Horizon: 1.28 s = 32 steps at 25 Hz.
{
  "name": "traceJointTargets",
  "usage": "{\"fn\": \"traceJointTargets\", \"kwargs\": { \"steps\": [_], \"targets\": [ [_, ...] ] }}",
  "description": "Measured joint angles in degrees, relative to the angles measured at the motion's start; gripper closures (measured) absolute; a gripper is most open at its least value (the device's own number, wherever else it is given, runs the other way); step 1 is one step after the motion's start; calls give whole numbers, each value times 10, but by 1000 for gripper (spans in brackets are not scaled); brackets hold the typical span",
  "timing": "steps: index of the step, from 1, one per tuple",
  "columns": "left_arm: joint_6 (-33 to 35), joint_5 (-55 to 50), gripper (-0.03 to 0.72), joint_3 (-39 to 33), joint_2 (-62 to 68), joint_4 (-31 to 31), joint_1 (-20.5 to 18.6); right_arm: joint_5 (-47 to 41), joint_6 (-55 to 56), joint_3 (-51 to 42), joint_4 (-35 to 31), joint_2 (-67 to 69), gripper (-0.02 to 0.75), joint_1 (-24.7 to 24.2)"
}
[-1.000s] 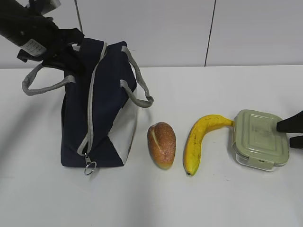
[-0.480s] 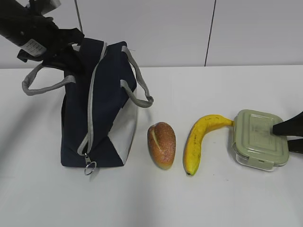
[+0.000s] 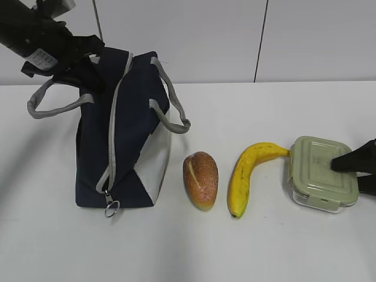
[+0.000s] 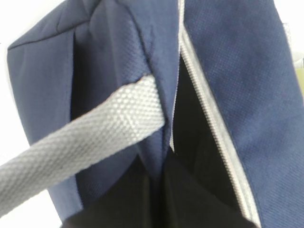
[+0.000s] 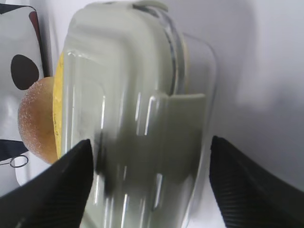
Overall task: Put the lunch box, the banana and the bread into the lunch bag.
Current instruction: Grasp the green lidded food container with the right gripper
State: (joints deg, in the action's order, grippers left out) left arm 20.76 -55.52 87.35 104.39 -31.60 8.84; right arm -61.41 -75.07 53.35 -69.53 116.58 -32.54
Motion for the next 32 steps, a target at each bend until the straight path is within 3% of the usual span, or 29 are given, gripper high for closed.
{"fn": "traceJointTargets", "kwargs": {
  "steps": [4, 9, 32],
  "targets": [
    [0, 0, 688, 0, 0, 1, 0, -4, -2, 0, -4, 1, 195, 1],
    [0, 0, 688, 0, 0, 1, 0, -15, -4, 0, -11, 1, 353, 1],
    [0, 0, 688, 0, 0, 1, 0, -26, 11, 2, -12, 5, 363, 1]
  ]
}}
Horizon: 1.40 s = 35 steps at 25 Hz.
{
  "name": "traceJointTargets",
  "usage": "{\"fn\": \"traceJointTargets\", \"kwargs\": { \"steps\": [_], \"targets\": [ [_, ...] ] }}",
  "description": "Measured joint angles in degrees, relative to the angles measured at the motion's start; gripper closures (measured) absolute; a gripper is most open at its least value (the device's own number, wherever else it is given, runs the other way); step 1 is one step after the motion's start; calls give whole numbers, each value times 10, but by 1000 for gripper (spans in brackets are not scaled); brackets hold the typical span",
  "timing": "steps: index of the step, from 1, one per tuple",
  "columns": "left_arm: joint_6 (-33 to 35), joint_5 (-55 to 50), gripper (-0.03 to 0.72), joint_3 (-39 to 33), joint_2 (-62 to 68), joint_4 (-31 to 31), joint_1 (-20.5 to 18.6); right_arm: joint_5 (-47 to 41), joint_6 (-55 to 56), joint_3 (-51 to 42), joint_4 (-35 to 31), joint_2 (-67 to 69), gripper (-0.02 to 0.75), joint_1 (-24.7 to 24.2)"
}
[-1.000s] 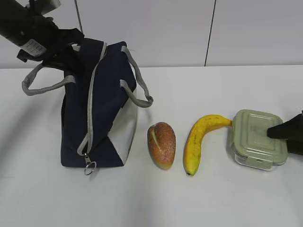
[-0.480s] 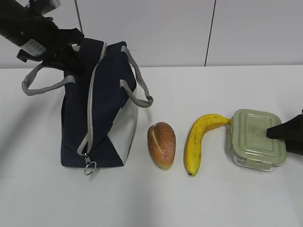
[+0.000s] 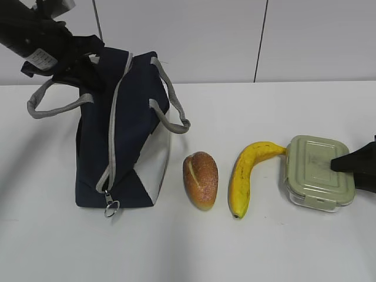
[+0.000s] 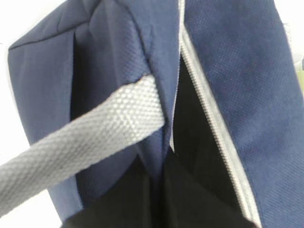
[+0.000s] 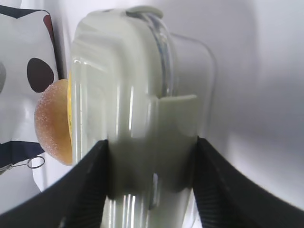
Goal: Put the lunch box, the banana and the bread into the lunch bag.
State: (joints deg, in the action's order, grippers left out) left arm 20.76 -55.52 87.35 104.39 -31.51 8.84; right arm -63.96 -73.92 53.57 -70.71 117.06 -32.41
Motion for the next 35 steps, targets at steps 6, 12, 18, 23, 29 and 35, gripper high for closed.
{"fn": "traceJointTargets", "kwargs": {
  "steps": [6, 12, 18, 23, 29, 35],
  "targets": [
    [0, 0, 688, 0, 0, -1, 0, 0, 9, 0, 2, -13, 363, 0],
    [0, 1, 688, 0, 0, -1, 0, 0, 30, 0, 2, -59, 363, 0],
    [0, 0, 688, 0, 0, -5, 0, 0, 76, 0, -4, -121, 363, 0],
    [0, 0, 688, 0, 0, -30, 0, -1, 147, 11, -16, -174, 363, 8],
    [0, 0, 688, 0, 0, -53, 0, -12, 252, 69, -14, -210, 363, 76],
    [0, 0, 689, 0, 0, -78, 0, -23, 349, 157, -9, -211, 363, 167]
  ]
}}
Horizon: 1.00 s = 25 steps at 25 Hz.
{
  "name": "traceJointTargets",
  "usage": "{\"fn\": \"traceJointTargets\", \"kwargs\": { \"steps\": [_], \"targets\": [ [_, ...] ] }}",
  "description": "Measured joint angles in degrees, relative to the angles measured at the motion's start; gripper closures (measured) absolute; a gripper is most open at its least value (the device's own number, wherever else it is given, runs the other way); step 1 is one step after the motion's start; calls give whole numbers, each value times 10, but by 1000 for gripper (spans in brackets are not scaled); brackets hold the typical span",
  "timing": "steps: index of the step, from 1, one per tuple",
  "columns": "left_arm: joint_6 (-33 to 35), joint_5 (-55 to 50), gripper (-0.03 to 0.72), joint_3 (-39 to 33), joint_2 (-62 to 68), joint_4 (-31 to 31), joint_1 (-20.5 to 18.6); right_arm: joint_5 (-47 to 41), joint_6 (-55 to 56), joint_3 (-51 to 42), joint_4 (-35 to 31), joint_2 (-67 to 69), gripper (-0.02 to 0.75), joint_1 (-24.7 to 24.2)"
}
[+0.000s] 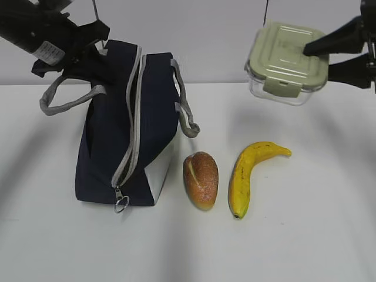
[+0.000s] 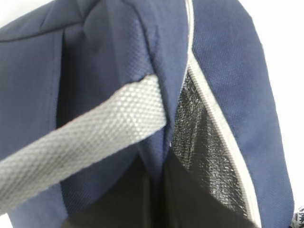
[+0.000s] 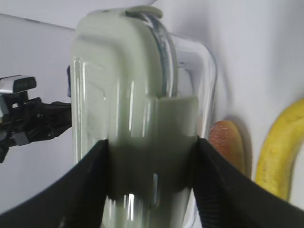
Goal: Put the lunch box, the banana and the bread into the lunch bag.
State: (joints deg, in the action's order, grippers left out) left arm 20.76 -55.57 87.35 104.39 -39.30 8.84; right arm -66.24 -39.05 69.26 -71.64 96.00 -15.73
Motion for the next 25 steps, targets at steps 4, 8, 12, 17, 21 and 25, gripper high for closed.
{"fn": "traceJointTargets", "kwargs": {
  "steps": [4, 8, 12, 17, 21, 25],
  "targets": [
    [0, 0, 690, 0, 0, -12, 0, -9, 45, 63, 4, 0, 363, 57],
    [0, 0, 690, 0, 0, -24, 0, -15, 77, 119, 5, 0, 363, 108],
    [0, -1, 690, 0, 0, -24, 0, -26, 108, 162, 18, 13, 363, 150],
    [0, -1, 690, 0, 0, -24, 0, -28, 122, 178, 28, 56, 363, 196],
    [0, -1, 690, 0, 0, -24, 0, -28, 124, 178, 35, 95, 363, 225],
    [0, -1, 690, 0, 0, -24, 0, -25, 124, 194, 57, 132, 363, 244]
  ]
}}
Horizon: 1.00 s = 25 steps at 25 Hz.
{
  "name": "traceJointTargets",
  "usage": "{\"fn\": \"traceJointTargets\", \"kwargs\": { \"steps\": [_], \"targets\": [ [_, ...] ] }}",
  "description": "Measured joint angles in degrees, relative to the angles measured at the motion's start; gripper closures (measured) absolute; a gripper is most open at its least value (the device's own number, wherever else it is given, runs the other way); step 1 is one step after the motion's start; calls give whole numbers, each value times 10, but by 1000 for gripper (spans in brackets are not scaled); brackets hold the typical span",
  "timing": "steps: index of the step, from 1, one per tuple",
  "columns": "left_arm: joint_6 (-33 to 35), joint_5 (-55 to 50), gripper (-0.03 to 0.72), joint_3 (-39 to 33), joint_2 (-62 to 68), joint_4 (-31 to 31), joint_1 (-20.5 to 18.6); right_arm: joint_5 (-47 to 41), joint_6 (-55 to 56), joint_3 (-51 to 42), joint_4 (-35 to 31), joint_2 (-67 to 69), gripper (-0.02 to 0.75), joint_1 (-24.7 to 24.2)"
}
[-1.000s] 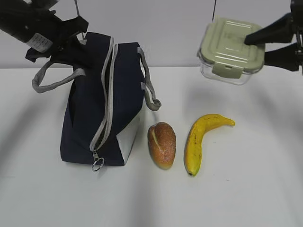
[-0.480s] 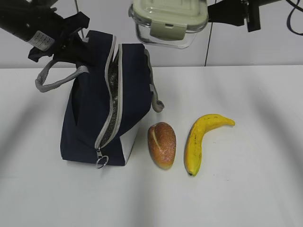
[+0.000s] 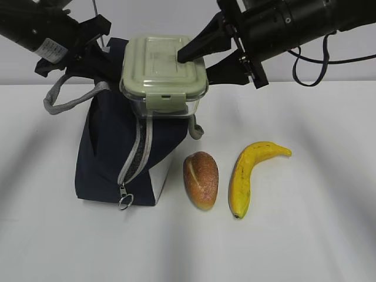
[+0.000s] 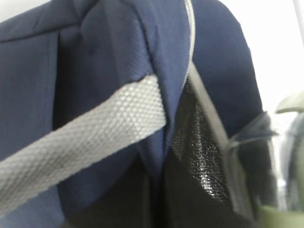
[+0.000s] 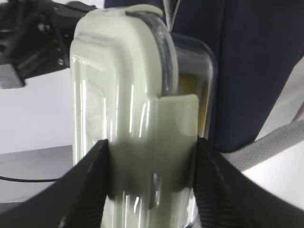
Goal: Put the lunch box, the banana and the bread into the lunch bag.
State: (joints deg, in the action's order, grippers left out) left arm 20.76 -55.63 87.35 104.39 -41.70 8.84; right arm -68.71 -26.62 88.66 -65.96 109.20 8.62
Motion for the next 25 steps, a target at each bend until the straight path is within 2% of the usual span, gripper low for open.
{"fn": "traceJointTargets", "kwargs": {
  "steps": [7, 25],
  "targets": [
    [0, -4, 690, 0, 0, 1, 0, 0, 4, 71, 41, 36, 381, 21],
    [0, -4, 690, 0, 0, 5, 0, 17, 4, 78, 45, 38, 384, 22]
  ]
}}
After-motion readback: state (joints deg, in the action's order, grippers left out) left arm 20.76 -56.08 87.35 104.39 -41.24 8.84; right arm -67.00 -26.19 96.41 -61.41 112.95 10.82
